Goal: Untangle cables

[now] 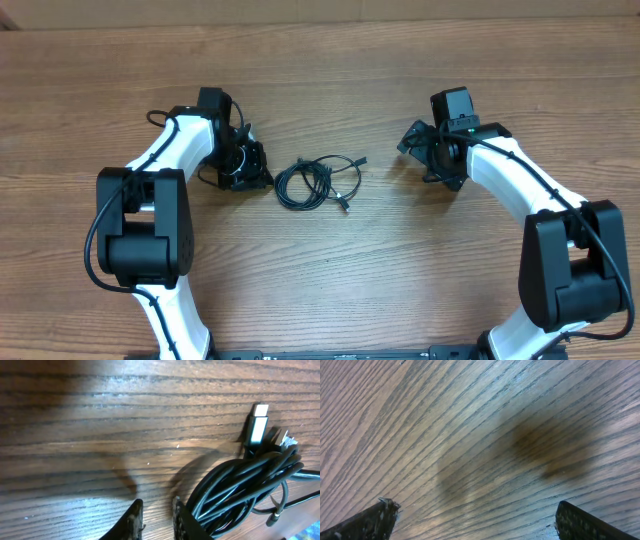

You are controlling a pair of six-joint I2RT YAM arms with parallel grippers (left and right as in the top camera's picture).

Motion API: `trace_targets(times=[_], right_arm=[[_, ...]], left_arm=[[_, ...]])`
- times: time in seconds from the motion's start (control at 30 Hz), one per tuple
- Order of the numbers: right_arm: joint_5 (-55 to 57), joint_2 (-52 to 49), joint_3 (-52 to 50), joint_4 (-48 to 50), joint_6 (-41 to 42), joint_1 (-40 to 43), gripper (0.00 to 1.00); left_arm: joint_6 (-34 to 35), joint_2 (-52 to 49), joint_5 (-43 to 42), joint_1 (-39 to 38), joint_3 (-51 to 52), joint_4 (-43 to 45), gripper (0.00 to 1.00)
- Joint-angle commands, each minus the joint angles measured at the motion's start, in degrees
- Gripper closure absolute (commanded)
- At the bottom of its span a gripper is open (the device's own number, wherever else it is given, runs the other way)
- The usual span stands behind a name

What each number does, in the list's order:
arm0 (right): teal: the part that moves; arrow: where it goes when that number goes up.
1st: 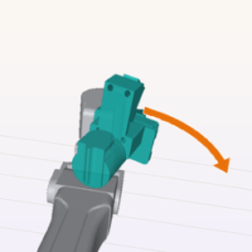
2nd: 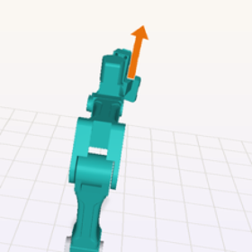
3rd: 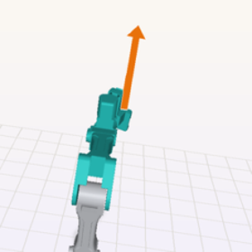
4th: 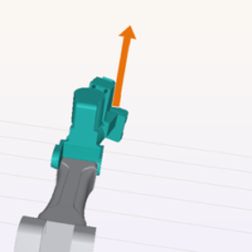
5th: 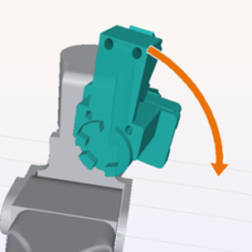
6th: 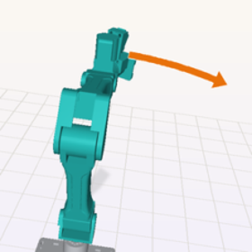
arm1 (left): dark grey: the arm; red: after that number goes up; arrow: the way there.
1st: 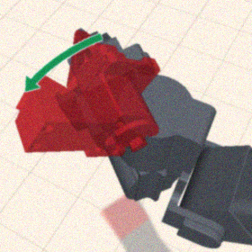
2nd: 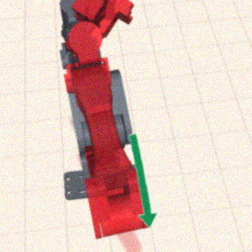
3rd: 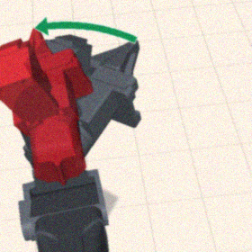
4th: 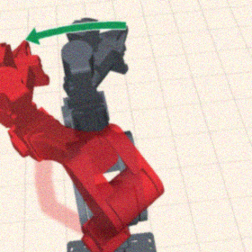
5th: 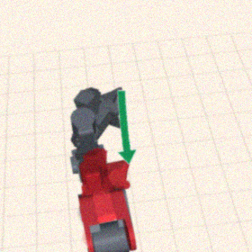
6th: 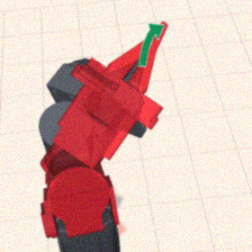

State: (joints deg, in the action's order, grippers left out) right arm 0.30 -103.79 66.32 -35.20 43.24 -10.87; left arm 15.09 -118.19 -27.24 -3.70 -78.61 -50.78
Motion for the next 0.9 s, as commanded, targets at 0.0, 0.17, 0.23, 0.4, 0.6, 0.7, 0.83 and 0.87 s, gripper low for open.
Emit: trace_targets(times=[0.0,0.17,0.23,0.4,0.6,0.7,0.83,0.87], right_arm=[[0.5,0.2,0.4,0.2,0.1,0.1,0.0],[0.5,0.2,0.4,0.2,0.0,0.1,0.0],[0.5,0.2,0.4,0.2,0.1,0.1,0.0],[0.5,0.2,0.4,0.2,0.1,0.1,0.0],[0.5,0.2,0.4,0.2,0.0,0.1,0.0],[0.5,0.2,0.4,0.2,0.1,0.1,0.0],[0.5,0.2,0.4,0.2,0.1,0.1,0.0],[0.5,0.2,0.4,0.2,0.1,0.1,0.0]], left_arm=[[0.1,-0.6,-0.7,0.0,0.4,0.7,0.77],[0.2,-0.6,-1.0,-0.1,0.5,1.3,0.77],[0.2,-0.6,-1.6,-0.1,0.5,1.4,0.71],[0.1,-0.6,-3.9,-0.1,0.5,1.6,0.71],[0.2,-0.6,-4.2,-0.2,0.5,1.5,0.78],[0.1,-0.6,-4.3,-0.2,0.5,1.9,0.78],[0.2,-0.6,-4.2,-0.2,0.5,3.3,0.76],[0.2,-0.6,-4.3,-0.2,0.5,3.6,0.76]])
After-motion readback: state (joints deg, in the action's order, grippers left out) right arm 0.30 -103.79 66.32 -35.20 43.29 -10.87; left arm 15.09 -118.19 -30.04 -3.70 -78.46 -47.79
